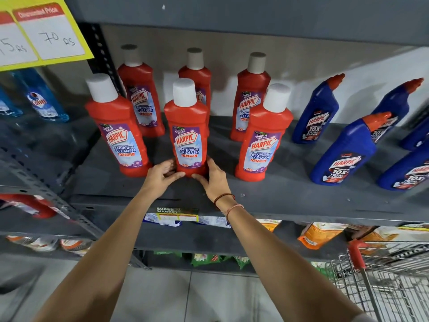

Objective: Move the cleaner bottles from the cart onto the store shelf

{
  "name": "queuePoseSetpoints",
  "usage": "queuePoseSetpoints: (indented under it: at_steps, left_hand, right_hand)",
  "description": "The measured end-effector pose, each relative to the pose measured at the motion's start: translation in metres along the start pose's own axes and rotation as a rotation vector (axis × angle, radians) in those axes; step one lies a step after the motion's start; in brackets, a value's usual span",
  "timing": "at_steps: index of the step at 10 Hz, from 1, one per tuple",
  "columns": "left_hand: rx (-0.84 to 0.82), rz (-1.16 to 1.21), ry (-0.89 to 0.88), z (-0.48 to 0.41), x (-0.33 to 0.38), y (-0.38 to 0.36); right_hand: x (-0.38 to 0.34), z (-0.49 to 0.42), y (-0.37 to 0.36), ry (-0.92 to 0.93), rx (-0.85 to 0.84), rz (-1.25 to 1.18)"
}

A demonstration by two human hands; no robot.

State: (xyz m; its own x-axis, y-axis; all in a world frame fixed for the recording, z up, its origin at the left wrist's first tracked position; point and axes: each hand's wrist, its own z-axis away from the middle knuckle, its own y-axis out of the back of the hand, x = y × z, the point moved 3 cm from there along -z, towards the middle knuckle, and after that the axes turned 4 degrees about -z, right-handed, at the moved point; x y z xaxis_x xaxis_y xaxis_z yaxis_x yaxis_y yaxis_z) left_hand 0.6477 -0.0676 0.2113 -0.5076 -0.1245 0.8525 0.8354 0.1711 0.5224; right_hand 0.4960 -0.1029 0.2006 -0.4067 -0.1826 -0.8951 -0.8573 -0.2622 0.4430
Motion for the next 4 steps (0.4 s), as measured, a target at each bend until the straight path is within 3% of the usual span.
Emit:
queuePoseSetpoints:
  at_steps: [2, 4]
  left_hand:
    - [0.014, 0.002, 0.025, 0.002, -0.001, 0.004]
    - [0.187, 0.030, -0.005, 0.022, 0.005, 0.001]
  right_hand:
    - [-0.003, 0.005, 0.008, -0.006, 0.028, -0.011]
    - [-0.001, 0.023, 0.025, 0.035, 0.158, -0.045]
